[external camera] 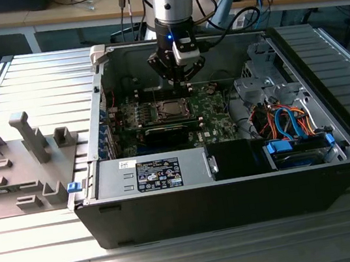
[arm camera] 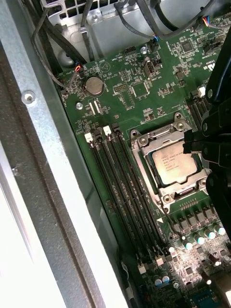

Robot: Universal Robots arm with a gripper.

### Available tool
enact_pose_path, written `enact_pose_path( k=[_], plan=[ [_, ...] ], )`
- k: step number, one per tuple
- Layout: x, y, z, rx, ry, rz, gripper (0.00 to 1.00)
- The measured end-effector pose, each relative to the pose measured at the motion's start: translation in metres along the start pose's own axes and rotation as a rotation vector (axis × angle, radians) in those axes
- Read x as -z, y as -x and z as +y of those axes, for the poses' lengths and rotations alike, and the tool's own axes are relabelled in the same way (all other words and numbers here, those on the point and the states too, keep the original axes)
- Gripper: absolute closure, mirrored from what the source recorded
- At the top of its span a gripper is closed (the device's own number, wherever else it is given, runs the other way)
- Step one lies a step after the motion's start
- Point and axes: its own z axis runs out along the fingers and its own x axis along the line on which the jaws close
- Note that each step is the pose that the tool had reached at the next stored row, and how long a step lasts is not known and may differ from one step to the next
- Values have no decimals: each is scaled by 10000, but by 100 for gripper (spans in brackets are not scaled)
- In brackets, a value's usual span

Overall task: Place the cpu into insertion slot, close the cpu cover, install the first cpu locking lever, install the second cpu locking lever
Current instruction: 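Install the first cpu locking lever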

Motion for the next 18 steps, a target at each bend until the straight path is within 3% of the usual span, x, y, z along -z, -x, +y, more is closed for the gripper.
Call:
enact_pose_path(
  k=[18],
  plan=[
    [0, 0, 0, 211, 10, -13, 89]
  ],
)
